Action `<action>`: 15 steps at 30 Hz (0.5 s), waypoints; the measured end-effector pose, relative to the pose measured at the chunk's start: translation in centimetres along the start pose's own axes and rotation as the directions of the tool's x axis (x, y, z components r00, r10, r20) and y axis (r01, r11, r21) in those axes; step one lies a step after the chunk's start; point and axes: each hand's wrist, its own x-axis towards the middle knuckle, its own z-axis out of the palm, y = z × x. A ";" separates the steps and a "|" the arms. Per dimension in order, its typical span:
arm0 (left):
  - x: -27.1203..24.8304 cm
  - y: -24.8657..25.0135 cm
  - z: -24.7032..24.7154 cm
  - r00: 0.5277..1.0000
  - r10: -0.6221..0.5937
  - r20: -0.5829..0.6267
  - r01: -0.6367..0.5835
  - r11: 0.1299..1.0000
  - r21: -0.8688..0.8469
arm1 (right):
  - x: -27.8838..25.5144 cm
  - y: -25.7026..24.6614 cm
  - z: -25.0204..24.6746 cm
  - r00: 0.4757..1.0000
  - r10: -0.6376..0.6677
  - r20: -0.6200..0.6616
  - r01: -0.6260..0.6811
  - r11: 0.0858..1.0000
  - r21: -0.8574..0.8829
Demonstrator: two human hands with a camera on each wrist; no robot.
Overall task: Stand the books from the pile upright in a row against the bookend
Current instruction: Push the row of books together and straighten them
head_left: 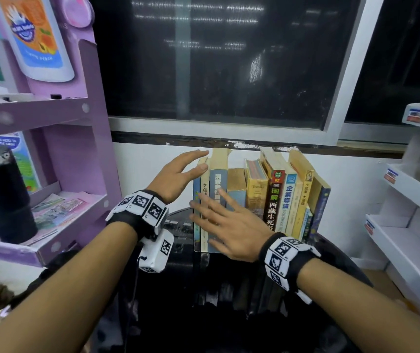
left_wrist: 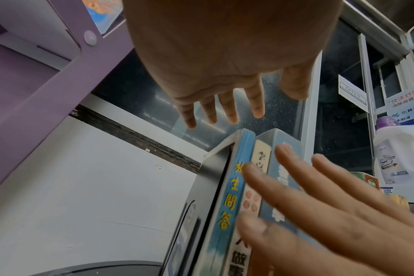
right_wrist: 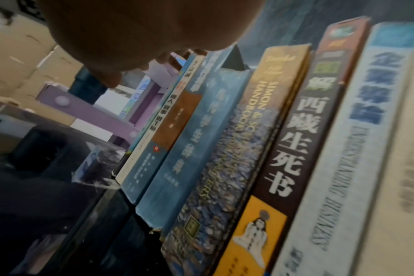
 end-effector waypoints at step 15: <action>2.3 -3.1 2.2 0.998 0.029 0.051 -0.025 0.996 -0.086 | 1.8 0.8 4.5 0.993 -0.102 0.055 0.105 0.993 -0.049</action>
